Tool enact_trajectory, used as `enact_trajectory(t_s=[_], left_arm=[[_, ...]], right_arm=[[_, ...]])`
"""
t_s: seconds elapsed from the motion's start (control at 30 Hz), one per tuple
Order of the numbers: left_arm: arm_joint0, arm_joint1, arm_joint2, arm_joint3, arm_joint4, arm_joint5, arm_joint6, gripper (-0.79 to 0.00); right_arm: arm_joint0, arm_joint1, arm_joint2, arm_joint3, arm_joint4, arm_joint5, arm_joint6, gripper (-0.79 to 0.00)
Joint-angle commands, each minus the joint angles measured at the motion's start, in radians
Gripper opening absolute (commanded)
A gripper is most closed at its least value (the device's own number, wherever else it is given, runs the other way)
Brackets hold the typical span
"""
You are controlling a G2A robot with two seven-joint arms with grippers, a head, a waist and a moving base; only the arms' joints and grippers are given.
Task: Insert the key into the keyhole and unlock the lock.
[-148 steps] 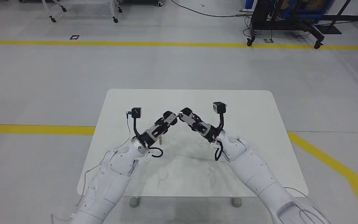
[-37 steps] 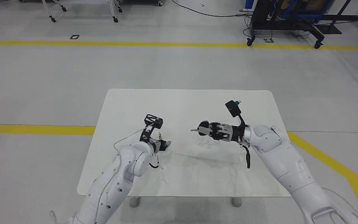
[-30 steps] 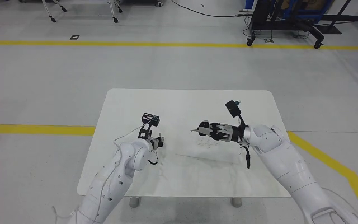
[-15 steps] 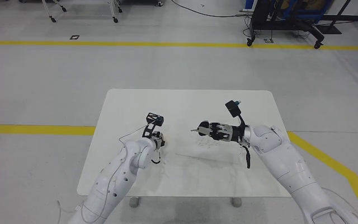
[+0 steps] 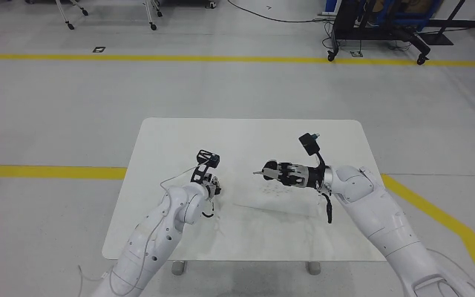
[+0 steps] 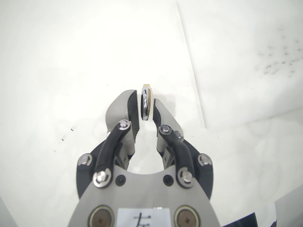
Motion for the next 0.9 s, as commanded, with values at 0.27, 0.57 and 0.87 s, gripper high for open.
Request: enact_trajectory(t_s=[0.27, 0.57, 0.87], left_arm=[[-0.007, -0.008, 0.004, 0.009, 0.012, -0.001, 0.009, -0.597], [-0.021, -0.015, 0.014, 0.030, 0.029, -0.010, 0.003, -0.785], [-0.020, -0.019, 0.014, 0.034, 0.065, -0.018, 0.004, -0.785]], right_arm=[[0.000, 0.000, 0.000, 0.000, 0.000, 0.000, 0.000, -0.785], [0.000, 0.000, 0.000, 0.000, 0.000, 0.000, 0.000, -0.785], [0.000, 0.000, 0.000, 0.000, 0.000, 0.000, 0.000, -0.785]])
